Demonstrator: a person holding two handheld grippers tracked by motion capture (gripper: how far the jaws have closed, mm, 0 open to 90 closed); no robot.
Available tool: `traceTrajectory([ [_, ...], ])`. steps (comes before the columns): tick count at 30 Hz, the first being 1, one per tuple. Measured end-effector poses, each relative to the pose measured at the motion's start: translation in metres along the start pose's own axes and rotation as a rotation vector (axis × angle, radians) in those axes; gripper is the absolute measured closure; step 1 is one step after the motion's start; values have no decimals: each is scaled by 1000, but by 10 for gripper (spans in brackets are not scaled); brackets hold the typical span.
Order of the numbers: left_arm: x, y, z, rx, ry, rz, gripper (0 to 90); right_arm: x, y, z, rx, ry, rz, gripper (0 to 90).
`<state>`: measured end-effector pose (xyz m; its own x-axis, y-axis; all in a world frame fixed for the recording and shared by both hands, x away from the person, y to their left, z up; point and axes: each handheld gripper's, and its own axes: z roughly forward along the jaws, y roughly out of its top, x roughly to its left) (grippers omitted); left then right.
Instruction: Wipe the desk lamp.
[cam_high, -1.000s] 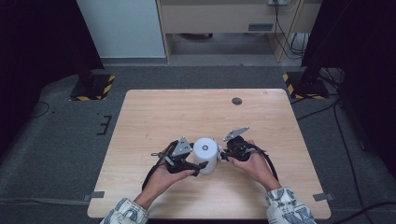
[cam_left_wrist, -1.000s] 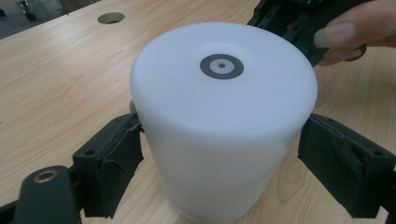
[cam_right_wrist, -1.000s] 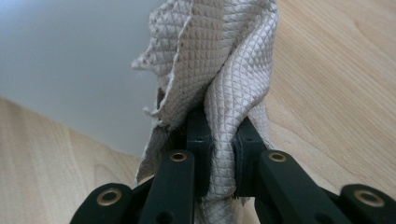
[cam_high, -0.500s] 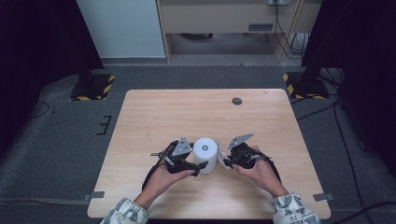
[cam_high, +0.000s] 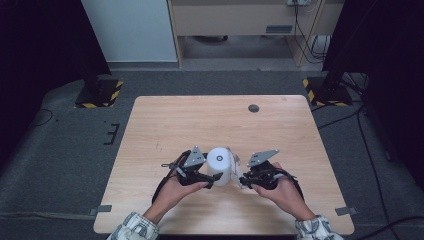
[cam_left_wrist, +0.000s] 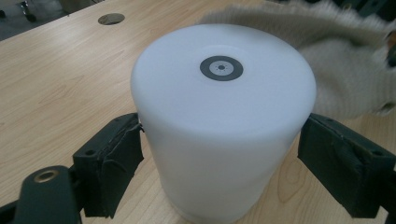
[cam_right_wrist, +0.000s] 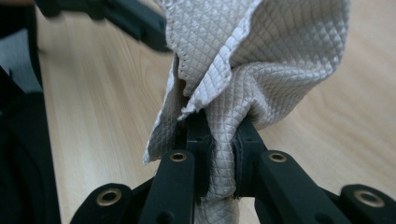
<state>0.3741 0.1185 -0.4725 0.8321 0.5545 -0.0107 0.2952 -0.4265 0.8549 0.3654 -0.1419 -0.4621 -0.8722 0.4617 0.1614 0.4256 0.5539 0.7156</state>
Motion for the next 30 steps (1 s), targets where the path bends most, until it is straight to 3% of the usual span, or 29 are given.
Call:
traceTrajectory([
  [3,0,0,0,0,0,0,134,-2,1,-5,-26,-2,8,808],
  [13,0,0,0,0,1,1,134,-7,-11,26,109,-5,31,807],
  [17,0,0,0,-1,0,1,136,-7,-7,18,54,3,32,807],
  [21,1,0,0,-1,1,1,140,-13,-3,7,-25,6,77,807],
  [27,1,0,0,0,-2,0,140,-14,-10,25,71,15,84,806],
  [30,2,1,-1,-10,-8,-7,144,-13,-8,21,43,24,80,806],
])
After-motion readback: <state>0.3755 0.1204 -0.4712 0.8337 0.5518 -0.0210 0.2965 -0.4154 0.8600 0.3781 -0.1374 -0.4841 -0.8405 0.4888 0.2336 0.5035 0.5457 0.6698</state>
